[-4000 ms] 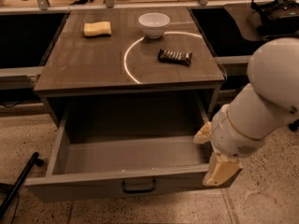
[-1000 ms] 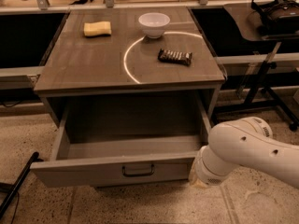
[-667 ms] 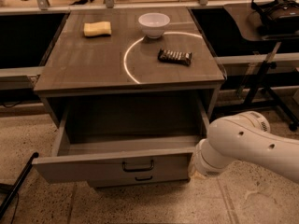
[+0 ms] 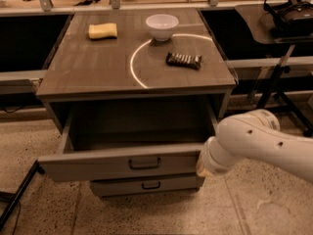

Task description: Close top drawer

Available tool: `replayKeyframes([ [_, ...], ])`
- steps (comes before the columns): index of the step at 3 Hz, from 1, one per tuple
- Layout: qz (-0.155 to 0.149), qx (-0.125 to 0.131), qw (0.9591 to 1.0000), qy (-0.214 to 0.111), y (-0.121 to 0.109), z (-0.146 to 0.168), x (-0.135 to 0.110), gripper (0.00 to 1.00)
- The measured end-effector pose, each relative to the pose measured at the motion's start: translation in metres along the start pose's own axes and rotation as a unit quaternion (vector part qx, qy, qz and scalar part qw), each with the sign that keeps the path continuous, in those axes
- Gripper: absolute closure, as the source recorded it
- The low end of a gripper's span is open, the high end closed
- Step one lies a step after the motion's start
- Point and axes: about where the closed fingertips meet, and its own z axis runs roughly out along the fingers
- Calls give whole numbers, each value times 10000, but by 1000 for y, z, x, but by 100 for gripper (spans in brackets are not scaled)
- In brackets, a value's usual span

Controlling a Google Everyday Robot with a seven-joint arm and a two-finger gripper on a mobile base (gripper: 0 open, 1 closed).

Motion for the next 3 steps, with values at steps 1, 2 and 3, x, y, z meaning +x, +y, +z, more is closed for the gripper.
replayKeyframes([
  [1,0,0,10000,0,2,0,1,100],
  [2,-37,296,9995,-71,-41,3,-3,100],
  [3,-44,375,9992,-111,-50,4,-3,100],
])
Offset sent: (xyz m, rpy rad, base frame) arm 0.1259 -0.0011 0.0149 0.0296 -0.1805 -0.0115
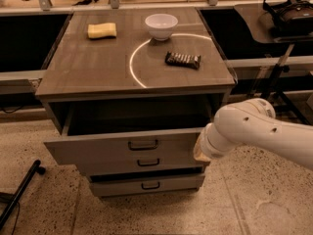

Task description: Close top drawer

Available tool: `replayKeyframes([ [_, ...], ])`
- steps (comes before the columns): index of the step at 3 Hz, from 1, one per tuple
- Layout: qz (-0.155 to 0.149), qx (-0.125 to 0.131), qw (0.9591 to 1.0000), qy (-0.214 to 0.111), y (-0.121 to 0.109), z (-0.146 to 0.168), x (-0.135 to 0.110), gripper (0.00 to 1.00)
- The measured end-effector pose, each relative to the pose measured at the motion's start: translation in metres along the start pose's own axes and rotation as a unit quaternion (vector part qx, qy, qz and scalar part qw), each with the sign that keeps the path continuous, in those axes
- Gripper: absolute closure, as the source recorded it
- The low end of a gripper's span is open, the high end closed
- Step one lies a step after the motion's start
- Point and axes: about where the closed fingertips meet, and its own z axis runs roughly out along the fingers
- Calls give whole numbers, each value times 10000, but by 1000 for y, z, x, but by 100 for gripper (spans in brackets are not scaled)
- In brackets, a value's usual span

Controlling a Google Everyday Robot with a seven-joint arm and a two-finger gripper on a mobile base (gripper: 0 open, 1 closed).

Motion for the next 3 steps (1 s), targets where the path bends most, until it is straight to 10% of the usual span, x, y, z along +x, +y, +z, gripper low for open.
replayKeyframes([
  [3,107,401,9970,-647,-68,23,-10,100],
])
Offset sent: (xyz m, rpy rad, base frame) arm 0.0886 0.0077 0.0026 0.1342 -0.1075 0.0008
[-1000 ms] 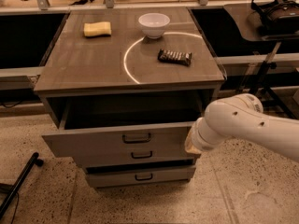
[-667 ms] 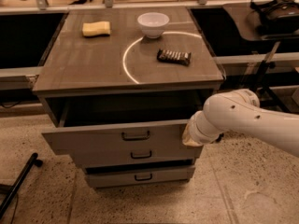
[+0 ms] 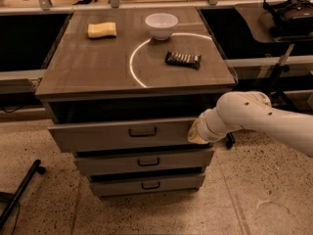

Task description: Close top drawer

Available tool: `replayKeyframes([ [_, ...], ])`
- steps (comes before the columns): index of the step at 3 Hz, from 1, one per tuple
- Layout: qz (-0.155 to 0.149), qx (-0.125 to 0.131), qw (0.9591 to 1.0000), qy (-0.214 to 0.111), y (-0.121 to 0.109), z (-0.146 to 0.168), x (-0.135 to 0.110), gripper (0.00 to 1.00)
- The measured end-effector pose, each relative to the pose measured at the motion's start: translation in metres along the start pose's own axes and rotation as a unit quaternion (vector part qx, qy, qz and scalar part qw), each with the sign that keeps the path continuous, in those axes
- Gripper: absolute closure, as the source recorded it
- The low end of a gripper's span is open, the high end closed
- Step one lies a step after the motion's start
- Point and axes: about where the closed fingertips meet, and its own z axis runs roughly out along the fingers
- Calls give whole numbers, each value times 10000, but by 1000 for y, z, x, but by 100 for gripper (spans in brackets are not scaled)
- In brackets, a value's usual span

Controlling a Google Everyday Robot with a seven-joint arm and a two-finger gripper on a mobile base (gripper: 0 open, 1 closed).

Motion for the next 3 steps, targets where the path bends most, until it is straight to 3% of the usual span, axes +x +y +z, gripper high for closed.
replayKeyframes([
  [3,145,105,9995,-246,-16,4,2,100],
])
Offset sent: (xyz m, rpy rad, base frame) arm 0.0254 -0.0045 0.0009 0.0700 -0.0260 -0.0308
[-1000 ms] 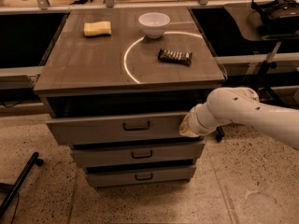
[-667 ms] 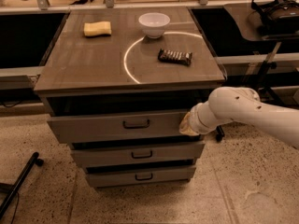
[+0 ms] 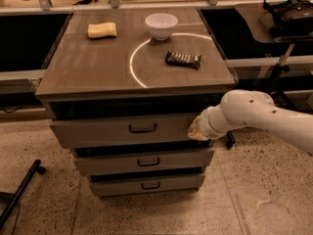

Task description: Close top drawer

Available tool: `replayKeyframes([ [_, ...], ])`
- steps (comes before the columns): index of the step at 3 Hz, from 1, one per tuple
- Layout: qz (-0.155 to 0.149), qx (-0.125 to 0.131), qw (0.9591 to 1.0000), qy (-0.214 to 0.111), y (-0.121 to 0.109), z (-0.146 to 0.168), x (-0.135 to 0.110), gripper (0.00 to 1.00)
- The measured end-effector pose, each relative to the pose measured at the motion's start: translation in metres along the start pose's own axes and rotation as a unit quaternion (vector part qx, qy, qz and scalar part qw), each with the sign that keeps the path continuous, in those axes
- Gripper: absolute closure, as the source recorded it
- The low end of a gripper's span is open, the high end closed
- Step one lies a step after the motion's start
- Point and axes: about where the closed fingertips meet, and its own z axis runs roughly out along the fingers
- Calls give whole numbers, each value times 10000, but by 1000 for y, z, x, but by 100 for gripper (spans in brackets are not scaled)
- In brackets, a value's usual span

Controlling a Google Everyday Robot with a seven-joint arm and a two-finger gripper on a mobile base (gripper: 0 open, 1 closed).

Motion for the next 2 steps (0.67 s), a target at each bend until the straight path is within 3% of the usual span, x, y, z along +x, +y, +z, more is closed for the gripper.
replayKeyframes([
  [1,-49,-38,9999,-79,6,-13,1,100],
  [2,-228,-272,9991,-220,24,-38,2,100],
])
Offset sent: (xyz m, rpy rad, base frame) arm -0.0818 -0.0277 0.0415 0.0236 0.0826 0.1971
